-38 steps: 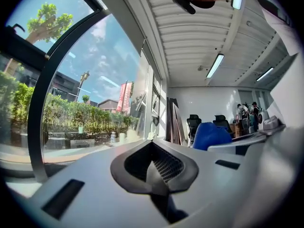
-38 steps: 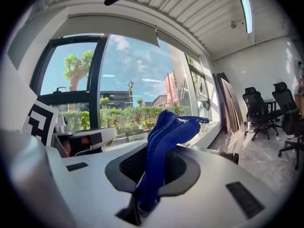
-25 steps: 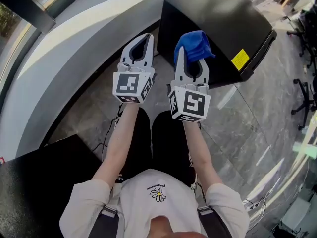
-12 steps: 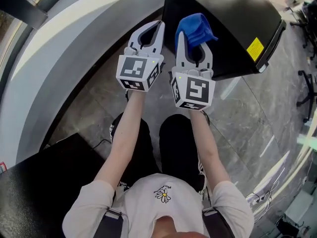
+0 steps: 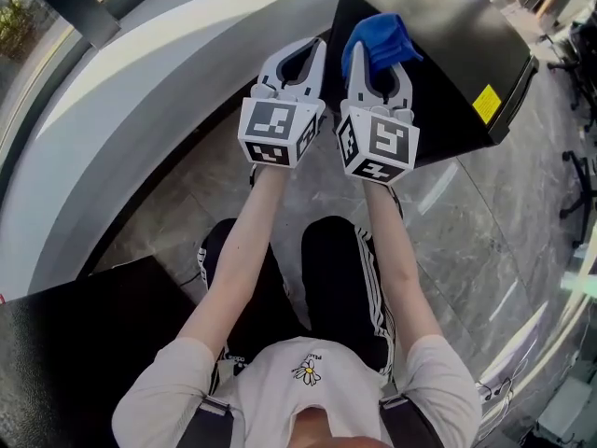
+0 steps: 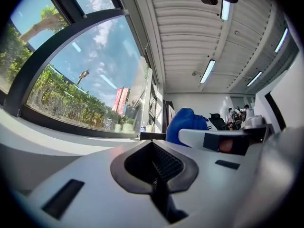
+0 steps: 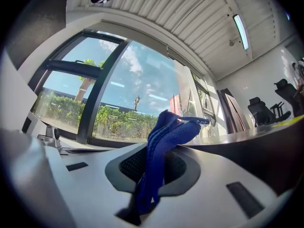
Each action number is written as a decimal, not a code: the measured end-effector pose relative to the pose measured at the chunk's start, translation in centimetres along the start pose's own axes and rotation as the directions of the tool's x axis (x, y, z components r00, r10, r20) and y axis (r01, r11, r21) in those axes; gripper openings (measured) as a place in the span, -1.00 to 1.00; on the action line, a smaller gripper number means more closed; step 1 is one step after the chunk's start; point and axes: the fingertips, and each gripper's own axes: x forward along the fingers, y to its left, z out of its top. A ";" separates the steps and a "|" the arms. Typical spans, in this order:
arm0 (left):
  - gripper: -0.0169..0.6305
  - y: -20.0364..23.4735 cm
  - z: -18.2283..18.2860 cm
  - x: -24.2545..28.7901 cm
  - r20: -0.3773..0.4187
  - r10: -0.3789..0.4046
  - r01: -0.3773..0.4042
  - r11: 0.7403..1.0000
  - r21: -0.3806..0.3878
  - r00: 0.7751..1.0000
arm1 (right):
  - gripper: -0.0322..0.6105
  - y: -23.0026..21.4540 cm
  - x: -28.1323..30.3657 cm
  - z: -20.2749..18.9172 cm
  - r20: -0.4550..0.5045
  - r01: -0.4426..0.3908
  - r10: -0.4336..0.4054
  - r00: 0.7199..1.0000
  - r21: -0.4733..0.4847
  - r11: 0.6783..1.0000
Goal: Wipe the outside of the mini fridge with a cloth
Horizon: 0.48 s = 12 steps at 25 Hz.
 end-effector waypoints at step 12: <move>-0.93 3.2 -1.7 -0.1 -0.008 0.054 -0.054 0.997 -0.052 0.999 | -0.68 1.4 4.2 -2.8 -0.062 -0.025 0.019 0.998 -0.091 0.996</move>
